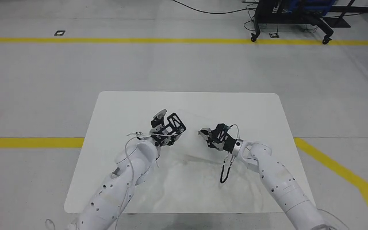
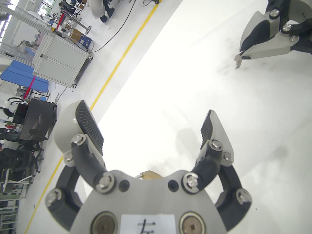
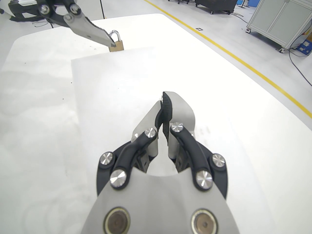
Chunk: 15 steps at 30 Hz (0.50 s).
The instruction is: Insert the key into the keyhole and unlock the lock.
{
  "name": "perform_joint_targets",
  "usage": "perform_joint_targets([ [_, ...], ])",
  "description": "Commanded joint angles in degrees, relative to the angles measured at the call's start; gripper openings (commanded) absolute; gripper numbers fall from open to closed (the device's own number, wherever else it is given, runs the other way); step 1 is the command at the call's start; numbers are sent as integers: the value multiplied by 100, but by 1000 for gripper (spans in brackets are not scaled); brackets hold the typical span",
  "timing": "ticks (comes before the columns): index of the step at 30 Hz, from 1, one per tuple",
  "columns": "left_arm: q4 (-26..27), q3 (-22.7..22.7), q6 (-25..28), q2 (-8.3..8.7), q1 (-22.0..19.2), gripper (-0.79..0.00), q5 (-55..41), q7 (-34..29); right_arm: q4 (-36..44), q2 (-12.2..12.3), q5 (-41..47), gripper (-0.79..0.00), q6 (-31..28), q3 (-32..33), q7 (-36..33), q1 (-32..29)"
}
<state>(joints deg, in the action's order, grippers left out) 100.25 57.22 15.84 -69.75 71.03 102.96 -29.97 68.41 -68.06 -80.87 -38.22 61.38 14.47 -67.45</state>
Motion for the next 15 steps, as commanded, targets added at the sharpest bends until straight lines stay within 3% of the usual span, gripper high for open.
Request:
perform_joint_targets([
  [1,-185,-150,-79,-42,-123,0,130,-48,-40,-12,107,-785,-35,-14,-52,45],
  [15,-1615,-765,-585,-371,-866,0,95,-107,-136,-17,601,-785,-130,89,-295,114],
])
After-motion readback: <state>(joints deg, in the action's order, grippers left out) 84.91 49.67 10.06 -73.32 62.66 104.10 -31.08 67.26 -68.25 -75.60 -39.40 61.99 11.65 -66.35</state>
